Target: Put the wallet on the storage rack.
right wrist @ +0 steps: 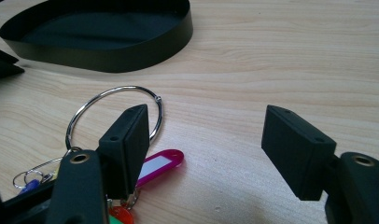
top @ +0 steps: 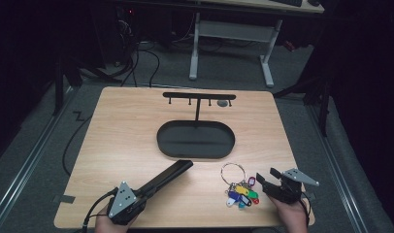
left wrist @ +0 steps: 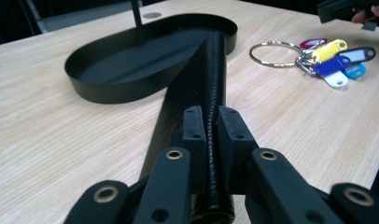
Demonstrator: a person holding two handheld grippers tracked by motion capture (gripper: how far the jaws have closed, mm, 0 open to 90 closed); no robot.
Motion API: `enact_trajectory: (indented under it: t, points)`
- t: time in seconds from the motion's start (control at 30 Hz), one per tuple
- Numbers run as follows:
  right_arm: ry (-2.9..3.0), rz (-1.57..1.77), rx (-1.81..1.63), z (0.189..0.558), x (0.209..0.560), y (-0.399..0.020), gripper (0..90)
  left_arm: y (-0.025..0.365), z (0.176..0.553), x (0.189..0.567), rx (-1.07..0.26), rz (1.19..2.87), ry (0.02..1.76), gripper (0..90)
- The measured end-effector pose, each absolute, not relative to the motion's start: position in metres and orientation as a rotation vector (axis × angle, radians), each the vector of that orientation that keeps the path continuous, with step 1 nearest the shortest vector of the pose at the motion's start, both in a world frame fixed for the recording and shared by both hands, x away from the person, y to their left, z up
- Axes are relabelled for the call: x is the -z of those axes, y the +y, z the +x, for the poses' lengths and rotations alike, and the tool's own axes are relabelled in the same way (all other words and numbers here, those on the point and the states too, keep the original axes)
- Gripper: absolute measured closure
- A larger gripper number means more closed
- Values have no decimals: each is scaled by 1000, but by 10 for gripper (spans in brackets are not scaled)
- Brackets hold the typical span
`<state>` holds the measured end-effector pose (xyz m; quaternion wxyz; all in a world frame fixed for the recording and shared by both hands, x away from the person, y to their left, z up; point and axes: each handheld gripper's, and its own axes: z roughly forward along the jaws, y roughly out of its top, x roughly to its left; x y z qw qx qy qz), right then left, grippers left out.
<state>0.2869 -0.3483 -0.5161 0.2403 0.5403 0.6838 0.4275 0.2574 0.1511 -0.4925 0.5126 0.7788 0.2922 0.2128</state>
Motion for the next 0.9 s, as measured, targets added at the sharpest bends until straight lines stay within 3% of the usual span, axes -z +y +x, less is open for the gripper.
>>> enact_trajectory:
  t: [0.6,0.9]
  points:
    - [1874,1468,-1183,291,514,-349,328,207,273,490,-532,1701,885,827]
    - [1904,1445,-1177,296,514,-341,328,217,276,493,-524,1676,909,820]
